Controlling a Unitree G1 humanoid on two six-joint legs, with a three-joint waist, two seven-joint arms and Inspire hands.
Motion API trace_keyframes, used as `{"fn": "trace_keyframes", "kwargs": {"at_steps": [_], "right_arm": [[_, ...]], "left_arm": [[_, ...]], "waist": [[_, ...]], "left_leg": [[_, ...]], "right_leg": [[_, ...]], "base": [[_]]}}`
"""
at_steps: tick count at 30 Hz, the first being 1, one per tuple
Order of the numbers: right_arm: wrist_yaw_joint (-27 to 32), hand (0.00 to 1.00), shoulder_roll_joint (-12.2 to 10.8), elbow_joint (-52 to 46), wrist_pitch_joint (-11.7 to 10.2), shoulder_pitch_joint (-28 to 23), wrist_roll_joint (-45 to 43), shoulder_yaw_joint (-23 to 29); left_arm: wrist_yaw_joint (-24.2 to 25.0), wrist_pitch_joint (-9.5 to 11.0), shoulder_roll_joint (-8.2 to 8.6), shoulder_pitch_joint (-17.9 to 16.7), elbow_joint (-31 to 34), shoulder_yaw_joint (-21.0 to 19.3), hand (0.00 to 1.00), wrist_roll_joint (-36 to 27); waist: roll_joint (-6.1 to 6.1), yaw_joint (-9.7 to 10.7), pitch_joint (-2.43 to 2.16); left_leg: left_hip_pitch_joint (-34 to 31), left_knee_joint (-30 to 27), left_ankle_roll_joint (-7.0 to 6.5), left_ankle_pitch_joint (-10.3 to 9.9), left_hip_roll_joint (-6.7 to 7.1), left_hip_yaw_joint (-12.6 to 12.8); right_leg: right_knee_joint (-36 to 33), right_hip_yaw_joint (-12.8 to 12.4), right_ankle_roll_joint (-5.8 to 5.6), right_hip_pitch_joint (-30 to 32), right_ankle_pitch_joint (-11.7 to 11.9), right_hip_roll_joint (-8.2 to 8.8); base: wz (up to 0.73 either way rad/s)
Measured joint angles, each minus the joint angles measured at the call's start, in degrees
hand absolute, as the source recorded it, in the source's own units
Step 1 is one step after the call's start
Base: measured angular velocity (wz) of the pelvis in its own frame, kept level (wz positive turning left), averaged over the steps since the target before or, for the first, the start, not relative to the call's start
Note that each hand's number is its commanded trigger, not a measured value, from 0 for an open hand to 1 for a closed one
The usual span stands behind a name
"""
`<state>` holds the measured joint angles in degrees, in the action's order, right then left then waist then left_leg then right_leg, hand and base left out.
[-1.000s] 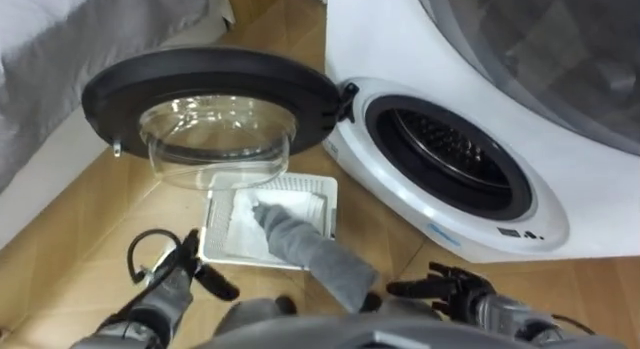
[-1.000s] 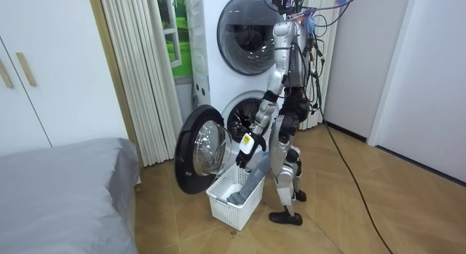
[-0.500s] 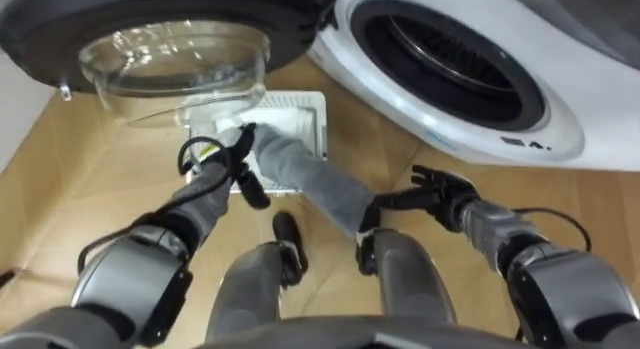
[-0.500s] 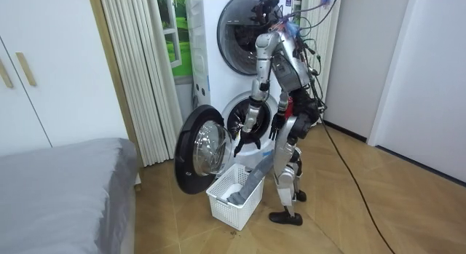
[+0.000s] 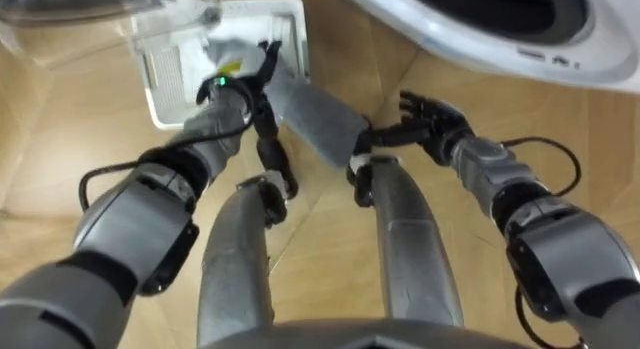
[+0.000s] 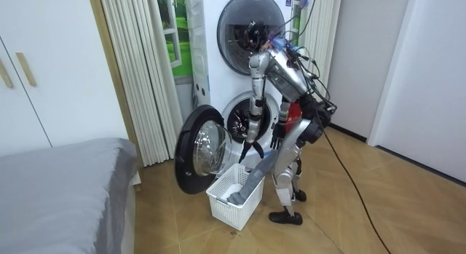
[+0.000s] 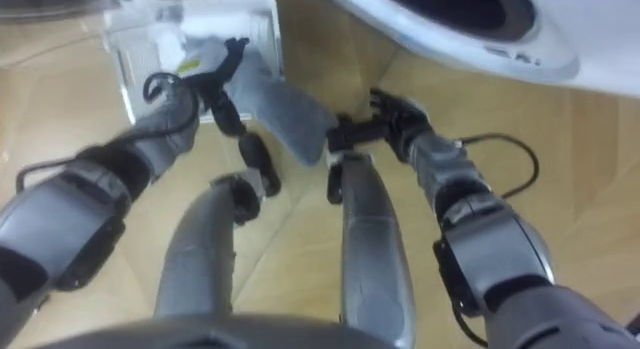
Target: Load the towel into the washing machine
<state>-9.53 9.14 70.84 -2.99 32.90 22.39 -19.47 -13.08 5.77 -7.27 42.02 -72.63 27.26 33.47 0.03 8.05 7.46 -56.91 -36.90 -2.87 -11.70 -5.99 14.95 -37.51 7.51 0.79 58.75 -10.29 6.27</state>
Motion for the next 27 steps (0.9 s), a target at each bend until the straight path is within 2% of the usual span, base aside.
{"fn": "trace_keyframes", "kwargs": {"at_steps": [3, 4, 7, 11, 13, 18, 20, 22, 23, 24, 27], "right_arm": [[0.2, 0.0, 0.0, -1.8, -0.8, 0.2, -0.4, -1.5], [0.2, 0.0, -0.1, -2.3, -0.9, 0.4, -0.4, -2.0], [0.1, 0.0, -0.2, -3.5, -1.3, 0.6, 0.2, -3.4], [-0.3, 0.0, -1.0, -3.5, -2.0, 1.0, 1.7, -4.2], [-0.9, 0.0, -1.6, -3.6, -3.7, 1.1, 2.5, -4.3], [-1.1, 0.0, -2.4, -4.3, -5.4, 0.7, 2.4, -6.1], [-1.3, 0.0, -2.7, -4.3, -5.8, 0.8, 2.4, -6.2], [-1.2, 0.0, -3.1, -4.2, -6.2, 1.1, 2.5, -6.3], [-1.2, 0.0, -3.1, -4.2, -6.3, 1.1, 2.6, -6.3], [-1.4, 0.0, -3.1, -4.0, -6.4, 1.5, 2.9, -6.3], [-1.9, 0.0, -3.1, -4.1, -7.1, 1.5, 3.4, -6.9]], "left_arm": [[-1.3, 0.8, -0.99, 0.8, 0.4, 1.0, 0.0, 0.6], [-1.7, 1.0, -1.59, 0.9, 0.9, 1.2, 0.0, 1.3], [-2.5, 1.1, -2.64, 1.7, 1.0, 2.7, 0.0, 3.9], [-2.8, 1.5, -2.92, 1.9, 1.1, 5.4, 0.0, 6.2], [-2.8, 2.6, -3.05, 2.0, 1.2, 6.7, 0.0, 6.2], [-2.4, 4.5, -2.14, 1.7, 2.0, 8.1, 0.0, 6.2], [-1.9, 5.0, -2.29, 1.6, 2.1, 9.1, 0.0, 6.2], [-0.8, 5.4, -2.56, 1.6, 2.1, 9.3, 0.0, 6.2], [-0.7, 5.4, -2.6, 1.7, 2.1, 9.3, 0.6, 6.2], [-0.1, 5.4, -2.82, 1.7, 2.1, 9.6, 1.0, 6.1], [1.1, 5.6, -2.85, 1.7, 2.2, 11.0, 1.0, 5.5]], "waist": [[-0.55, 0.3, 0.3], [-0.58, 0.7, 0.31], [-0.67, 1.4, 0.25], [-0.78, 2.4, 0.19], [-0.83, 3.1, 0.16], [-1.0, 3.8, 0.05], [-1.06, 3.9, 0.01], [-1.14, 4.2, -0.03], [-1.18, 4.2, -0.05], [-1.25, 4.2, -0.07], [-1.36, 4.4, -0.14]], "left_leg": [[-4.3, -5.3, -0.38, -1.7, -1.07, 0.0], [-6.3, -7.4, -0.55, -2.3, -1.29, 0.0], [-10.6, -11.9, -0.98, -3.9, -1.41, -0.9], [-13.5, -15.4, -1.23, -4.6, -2.75, -1.4], [-14.6, -17.1, -1.31, -5.0, -3.39, -1.4], [-15.4, -18.0, -1.38, -5.1, -3.53, -1.6], [-15.7, -18.5, -1.37, -5.3, -4.39, -1.5], [-16.2, -19.0, -1.22, -5.5, -4.39, -1.6], [-16.4, -19.2, -1.19, -5.5, -4.43, -1.6], [-16.7, -19.5, -1.15, -5.7, -4.51, -1.6], [-17.3, -19.9, -1.13, -5.8, -4.6, -1.6]], "right_leg": [[-5.1, 0.2, 1.11, 4.3, -1.5, 0.24], [-7.2, 0.4, 1.83, 6.1, -2.5, 0.58], [-11.8, 0.5, 2.58, 10.6, -4.0, 0.87], [-14.9, 0.6, 2.94, 13.0, -4.3, 0.61], [-15.8, 0.8, 3.32, 13.8, -4.0, 0.51], [-16.3, 0.5, 3.21, 14.5, -3.8, -0.3], [-16.4, 0.5, 3.31, 14.7, -3.7, -0.54], [-17.1, 0.4, 3.44, 15.5, -3.8, -0.49], [-17.2, 0.4, 3.47, 15.7, -3.8, -0.52], [-17.3, 0.4, 3.53, 15.9, -3.8, -0.75], [-17.5, 0.5, 3.6, 16.4, -3.8, -0.86]], "base": [[0.02], [0.11], [0.1], [-0.03], [-0.16], [-0.04], [-0.09], [-0.04], [-0.04], [-0.06], [-0.02]]}}
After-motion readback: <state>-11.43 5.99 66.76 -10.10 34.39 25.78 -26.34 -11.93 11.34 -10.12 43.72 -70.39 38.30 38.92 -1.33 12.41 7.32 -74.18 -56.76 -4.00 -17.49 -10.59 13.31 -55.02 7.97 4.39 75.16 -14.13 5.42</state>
